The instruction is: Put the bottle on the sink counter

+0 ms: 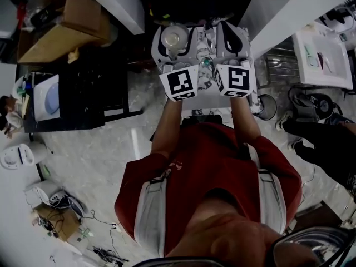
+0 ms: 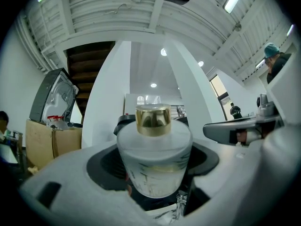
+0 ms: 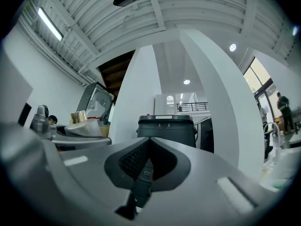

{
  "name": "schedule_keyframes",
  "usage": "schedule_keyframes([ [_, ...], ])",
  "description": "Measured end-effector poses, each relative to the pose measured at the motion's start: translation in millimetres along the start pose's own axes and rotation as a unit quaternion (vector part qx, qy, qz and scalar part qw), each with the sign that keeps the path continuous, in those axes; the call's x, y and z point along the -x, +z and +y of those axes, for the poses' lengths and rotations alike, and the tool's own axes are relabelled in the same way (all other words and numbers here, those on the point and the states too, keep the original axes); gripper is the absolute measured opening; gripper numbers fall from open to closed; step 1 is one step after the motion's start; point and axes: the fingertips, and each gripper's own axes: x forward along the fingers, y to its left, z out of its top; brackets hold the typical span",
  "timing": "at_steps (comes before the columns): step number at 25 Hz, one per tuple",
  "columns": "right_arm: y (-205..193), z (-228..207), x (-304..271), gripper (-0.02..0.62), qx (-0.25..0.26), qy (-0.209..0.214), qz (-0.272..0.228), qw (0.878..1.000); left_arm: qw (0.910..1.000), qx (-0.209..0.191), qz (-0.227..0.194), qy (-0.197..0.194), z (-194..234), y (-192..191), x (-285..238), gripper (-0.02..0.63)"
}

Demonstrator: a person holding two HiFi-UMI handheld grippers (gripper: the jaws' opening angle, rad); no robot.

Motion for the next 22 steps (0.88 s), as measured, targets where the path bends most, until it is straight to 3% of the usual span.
schedule_keyframes([
  [14, -8.7, -23.0, -9.1, 0.0, -0.006, 0.015, 0.004, 1.0, 0.9997, -0.003, 0.006, 0.024, -8.9, -8.6, -17.2, 0.337],
  [22, -16.8, -26.0, -10.0, 0.0, -0.006, 0.014, 0.011, 1.0, 0.9992, -0.007, 0.034, 0.021, -10.9, -30.6, -19.6, 0.337],
])
